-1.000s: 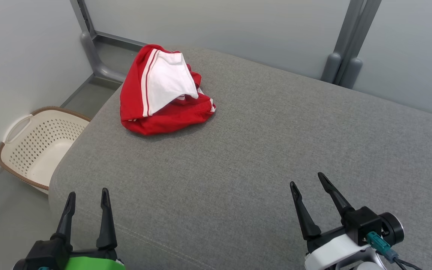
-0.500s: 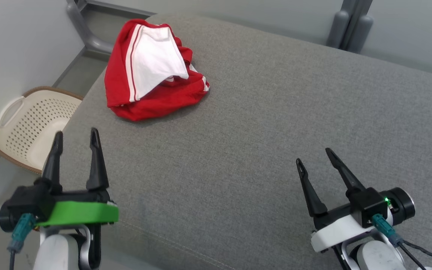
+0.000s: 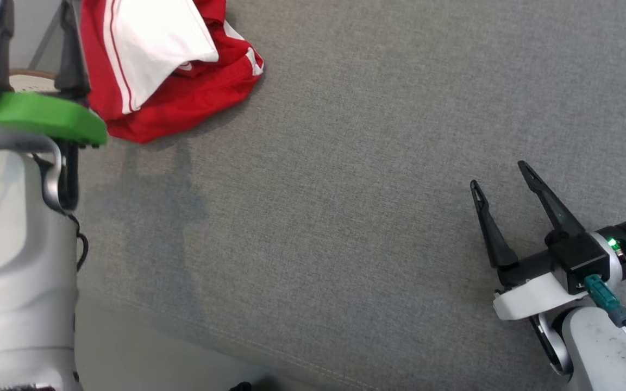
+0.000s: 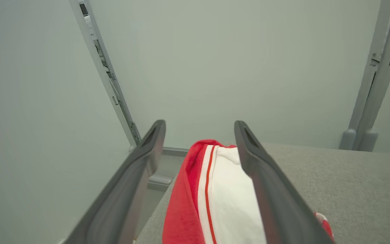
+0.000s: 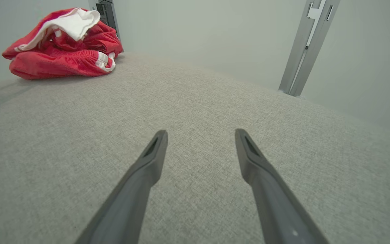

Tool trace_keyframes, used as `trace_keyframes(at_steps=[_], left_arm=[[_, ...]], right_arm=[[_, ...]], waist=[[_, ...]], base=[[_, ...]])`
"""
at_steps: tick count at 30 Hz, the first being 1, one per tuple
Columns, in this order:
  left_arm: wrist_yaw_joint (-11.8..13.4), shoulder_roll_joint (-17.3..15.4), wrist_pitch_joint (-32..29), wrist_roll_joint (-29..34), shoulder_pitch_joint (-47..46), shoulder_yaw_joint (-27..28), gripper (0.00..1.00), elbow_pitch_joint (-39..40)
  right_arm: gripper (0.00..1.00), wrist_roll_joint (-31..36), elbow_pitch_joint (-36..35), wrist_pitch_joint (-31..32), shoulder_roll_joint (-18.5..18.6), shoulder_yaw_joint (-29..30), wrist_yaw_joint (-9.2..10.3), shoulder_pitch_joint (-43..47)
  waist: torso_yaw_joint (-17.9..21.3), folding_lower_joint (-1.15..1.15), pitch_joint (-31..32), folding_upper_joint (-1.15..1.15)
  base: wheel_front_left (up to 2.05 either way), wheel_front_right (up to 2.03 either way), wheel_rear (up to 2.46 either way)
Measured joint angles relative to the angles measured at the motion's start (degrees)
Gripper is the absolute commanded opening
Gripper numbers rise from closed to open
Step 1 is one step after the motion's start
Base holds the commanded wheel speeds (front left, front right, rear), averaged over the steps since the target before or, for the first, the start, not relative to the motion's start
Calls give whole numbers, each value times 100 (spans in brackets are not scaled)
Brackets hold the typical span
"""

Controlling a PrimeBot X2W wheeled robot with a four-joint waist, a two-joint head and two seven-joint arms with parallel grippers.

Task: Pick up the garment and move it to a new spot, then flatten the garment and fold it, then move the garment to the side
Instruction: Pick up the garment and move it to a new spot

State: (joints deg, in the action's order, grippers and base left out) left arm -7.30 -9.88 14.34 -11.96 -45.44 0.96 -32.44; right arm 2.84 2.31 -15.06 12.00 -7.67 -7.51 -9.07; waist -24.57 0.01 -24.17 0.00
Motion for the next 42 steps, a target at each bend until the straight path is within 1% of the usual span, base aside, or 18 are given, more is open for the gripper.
trace_keyframes(at_steps=[2, 4, 7, 11, 18, 22, 23, 27, 28, 29, 30, 33, 35, 40, 42], left_arm=[[-2, -75, -244, -264, -505, 34, 100, -486], [-18, -235, -543, -411, -995, 89, 100, -1006], [-18, -433, -862, -710, -1498, 193, 100, -1592], [-18, -611, -1380, -1060, -1983, 18, 100, -2116], [-19, -1057, -2340, -1597, -2330, -523, 100, -2595], [-19, -1169, -2878, -1864, -2337, -758, 100, -2753], [-19, -1246, -3108, -2053, -2337, -840, 100, -2797], [-19, -1411, -3652, -2427, -2327, -1055, 100, -2796], [-18, -1430, -3727, -2490, -2315, -1107, 61, -2744], [-18, -1483, -3745, -2539, -2285, -1181, 29, -2681], [-18, -1549, -3691, -2606, -2259, -1257, 0, -2579], [-18, -1645, -3478, -2861, -2136, -1348, 0, -2347], [-18, -1718, -3206, -3031, -2052, -1377, 0, -2197], [-20, -2192, -2334, -3190, -1886, -1436, 0, -1739], [-19, -2405, -2097, -3256, -1833, -1460, 0, -1528]], right_arm=[[100, 27, -88, 0, 53, 37, -1, -20], [100, 34, -163, 0, 123, 70, -1, -69], [100, 16, -310, -2, 140, 60, -1, -114], [100, -31, -522, -19, 191, -4, -4, -162], [100, -141, -965, -25, 276, 46, -5, -277], [100, -171, -1136, -25, 320, 80, -5, -321], [100, -171, -1187, -25, 319, 73, -5, -350], [100, -225, -1270, -24, 294, 2, -4, -402], [100, -227, -1281, -24, 290, -9, -4, -407], [100, -232, -1291, -24, 286, -23, -4, -413], [100, -252, -1301, -24, 276, -34, -4, -414], [100, -279, -1274, -24, 257, -58, -3, -415], [100, -301, -1234, -20, 227, -87, -3, -415], [100, -370, -1067, -16, 107, -233, -3, -414], [100, -386, -1001, -14, 46, -286, -3, -410]], waist=[[51, 0, -192, 0], [113, 0, -397, 0], [226, 0, -647, 0], [415, 0, -924, 0], [751, 0, -1299, 0], [933, 0, -1431, 0], [1000, 0, -1482, 0], [1108, -1, -1556, 0], [1124, -1, -1565, 0], [1138, -1, -1574, 0], [1147, -1, -1579, 0], [1152, -1, -1547, 0], [1155, 0, -1498, 0], [1206, 0, -1262, 0], [1239, -1, -1134, 0]], base=[[0, 0, 0], [0, 0, 0], [0, 0, 0], [0, 0, 0], [0, 0, 0], [0, 0, 0], [0, 0, 0], [0, 0, 0], [0, 0, 0], [0, 0, 0], [0, 0, 0], [0, 0, 0], [0, 0, 0], [0, 0, 0], [0, 0, 0]])
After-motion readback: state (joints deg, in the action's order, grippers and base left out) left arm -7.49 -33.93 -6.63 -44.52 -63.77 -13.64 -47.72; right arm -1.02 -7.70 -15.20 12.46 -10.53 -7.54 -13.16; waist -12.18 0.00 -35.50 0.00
